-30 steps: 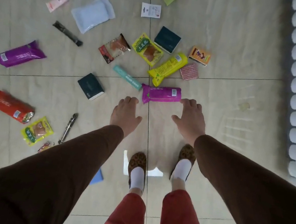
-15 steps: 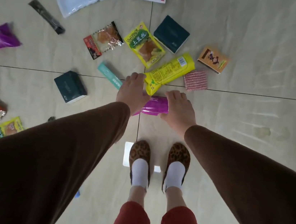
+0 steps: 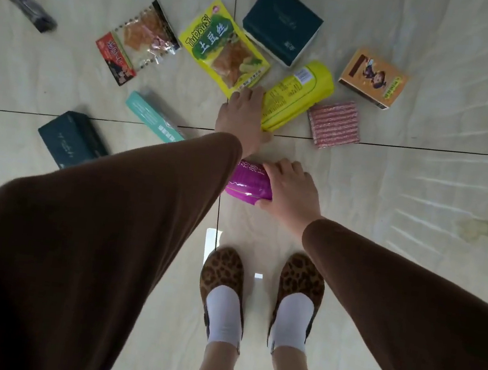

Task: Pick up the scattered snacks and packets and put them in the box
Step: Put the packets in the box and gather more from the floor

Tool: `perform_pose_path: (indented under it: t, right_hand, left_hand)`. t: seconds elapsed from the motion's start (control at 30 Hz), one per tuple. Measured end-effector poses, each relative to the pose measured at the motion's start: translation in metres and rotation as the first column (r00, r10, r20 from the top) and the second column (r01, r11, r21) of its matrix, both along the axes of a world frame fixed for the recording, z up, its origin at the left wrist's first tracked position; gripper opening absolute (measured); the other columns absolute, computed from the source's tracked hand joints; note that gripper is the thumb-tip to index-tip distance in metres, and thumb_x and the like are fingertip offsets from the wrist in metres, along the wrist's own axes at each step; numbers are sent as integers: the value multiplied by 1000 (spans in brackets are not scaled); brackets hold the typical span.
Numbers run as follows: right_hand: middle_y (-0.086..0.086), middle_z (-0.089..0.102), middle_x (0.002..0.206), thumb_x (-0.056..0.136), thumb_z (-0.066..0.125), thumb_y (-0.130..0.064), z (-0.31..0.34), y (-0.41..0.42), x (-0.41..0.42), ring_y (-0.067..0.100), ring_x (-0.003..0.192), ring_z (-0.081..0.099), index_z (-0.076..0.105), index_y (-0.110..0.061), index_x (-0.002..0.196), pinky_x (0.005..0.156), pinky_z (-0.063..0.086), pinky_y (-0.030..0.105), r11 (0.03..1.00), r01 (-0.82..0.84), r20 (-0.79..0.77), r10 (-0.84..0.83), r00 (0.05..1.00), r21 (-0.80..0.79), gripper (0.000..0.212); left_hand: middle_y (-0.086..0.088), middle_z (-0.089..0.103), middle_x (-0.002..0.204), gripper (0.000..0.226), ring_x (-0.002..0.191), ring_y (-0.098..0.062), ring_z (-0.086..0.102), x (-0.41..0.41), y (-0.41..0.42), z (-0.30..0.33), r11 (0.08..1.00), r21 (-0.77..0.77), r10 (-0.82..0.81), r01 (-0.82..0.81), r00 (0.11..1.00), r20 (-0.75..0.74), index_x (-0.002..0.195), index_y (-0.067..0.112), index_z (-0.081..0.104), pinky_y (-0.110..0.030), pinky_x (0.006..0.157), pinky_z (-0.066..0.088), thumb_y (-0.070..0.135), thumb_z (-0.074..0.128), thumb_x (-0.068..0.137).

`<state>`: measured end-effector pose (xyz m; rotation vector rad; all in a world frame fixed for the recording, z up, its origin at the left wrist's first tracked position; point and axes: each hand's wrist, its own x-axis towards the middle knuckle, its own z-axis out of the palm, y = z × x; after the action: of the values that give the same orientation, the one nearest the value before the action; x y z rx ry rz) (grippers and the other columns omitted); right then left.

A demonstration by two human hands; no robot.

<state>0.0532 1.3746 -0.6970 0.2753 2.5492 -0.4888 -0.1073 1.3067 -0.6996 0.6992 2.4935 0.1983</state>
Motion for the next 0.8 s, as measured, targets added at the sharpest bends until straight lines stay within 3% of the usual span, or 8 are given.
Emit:
perform_pose_path:
  t: [0.17, 0.3, 0.43, 0.63, 0.8]
  right_hand:
    - [9, 55, 116, 80, 71, -46, 29, 25, 16, 30, 111, 51, 56, -16, 125, 84, 46, 42, 991, 132, 86, -134, 987, 29, 56]
    - [7, 55, 111, 81, 70, -48, 81, 37, 25, 29, 107, 52, 57, -16, 120, 82, 47, 42, 980, 196, 101, -199, 975, 32, 52]
    - [6, 55, 105, 81, 70, -49, 148, 32, 23, 26, 101, 53, 58, -17, 117, 79, 49, 39, 979, 200, 71, -203, 977, 48, 49]
    - [6, 52, 107, 81, 71, -47, 237, -11, 0, 26, 102, 50, 55, -16, 118, 84, 48, 41, 969, 244, -13, -245, 970, -37, 51]
    - [6, 55, 108, 80, 71, -56, 284, -73, -5, 24, 103, 53, 56, -16, 116, 86, 54, 43, 991, 122, -62, -126, 990, -61, 56]
  left_hand:
    - [-13, 52, 126, 67, 115, -35, 47, 2, -8, 26, 997, 7, 83, -83, 996, -19, 129, 9, 46, -47, 90, 42, 38, 75, 76]
    - [-13, 53, 121, 73, 113, -34, 49, 7, -38, 80, 992, 19, 126, -125, 992, -11, 128, 9, 46, -46, 90, 43, 47, 76, 74]
    - [-11, 54, 117, 70, 110, -32, 50, 21, -88, 145, 962, 48, 270, -270, 963, 5, 125, 11, 48, -45, 90, 44, 51, 76, 74]
    - [-10, 55, 114, 69, 107, -31, 50, 70, -175, 233, 860, 76, 504, -505, 863, 33, 122, 11, 49, -43, 86, 44, 53, 76, 73]
    - [-12, 56, 114, 68, 106, -34, 51, 128, -251, 287, 716, 80, 696, -693, 718, -1, 122, 9, 51, -43, 85, 43, 50, 77, 74]
